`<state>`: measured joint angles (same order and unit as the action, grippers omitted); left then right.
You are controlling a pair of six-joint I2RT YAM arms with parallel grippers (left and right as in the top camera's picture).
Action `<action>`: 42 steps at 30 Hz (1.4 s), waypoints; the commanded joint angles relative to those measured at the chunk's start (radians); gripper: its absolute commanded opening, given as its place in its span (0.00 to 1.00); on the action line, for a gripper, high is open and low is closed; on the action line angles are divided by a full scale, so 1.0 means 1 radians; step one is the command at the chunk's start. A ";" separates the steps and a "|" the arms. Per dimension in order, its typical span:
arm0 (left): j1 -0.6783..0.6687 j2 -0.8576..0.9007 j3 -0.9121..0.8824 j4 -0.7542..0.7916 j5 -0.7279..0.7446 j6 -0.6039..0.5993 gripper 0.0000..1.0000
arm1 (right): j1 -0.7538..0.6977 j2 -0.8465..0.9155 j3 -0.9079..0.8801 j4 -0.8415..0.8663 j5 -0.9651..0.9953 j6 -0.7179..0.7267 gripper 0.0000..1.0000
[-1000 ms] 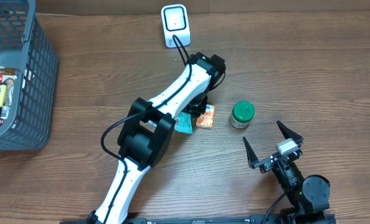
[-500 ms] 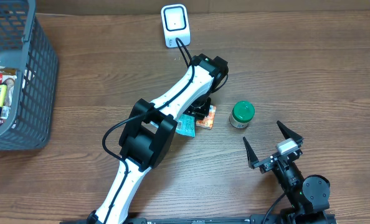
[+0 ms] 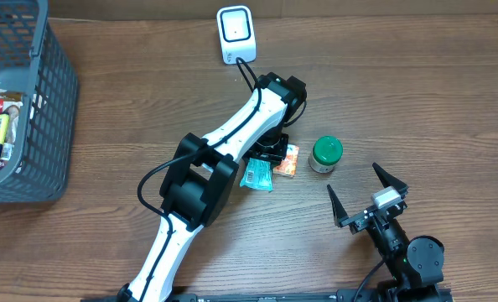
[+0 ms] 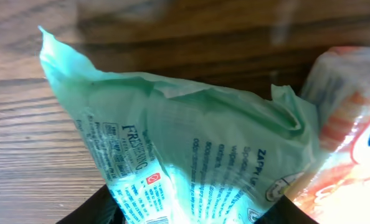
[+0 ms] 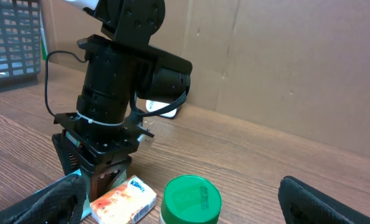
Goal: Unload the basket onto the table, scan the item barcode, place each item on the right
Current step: 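Hold the green pack's barcode under the white scanner with left gripper, then lower the green wipes pack onto the table and open left gripper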
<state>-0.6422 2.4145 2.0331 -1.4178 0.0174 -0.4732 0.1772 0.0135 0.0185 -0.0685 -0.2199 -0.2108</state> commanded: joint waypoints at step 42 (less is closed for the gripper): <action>0.071 -0.018 0.071 -0.023 0.006 -0.002 0.70 | -0.003 -0.011 -0.011 0.006 0.009 -0.003 1.00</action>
<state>-0.5858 2.4145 2.0575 -1.4395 0.0299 -0.5159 0.1772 0.0139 0.0185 -0.0681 -0.2199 -0.2104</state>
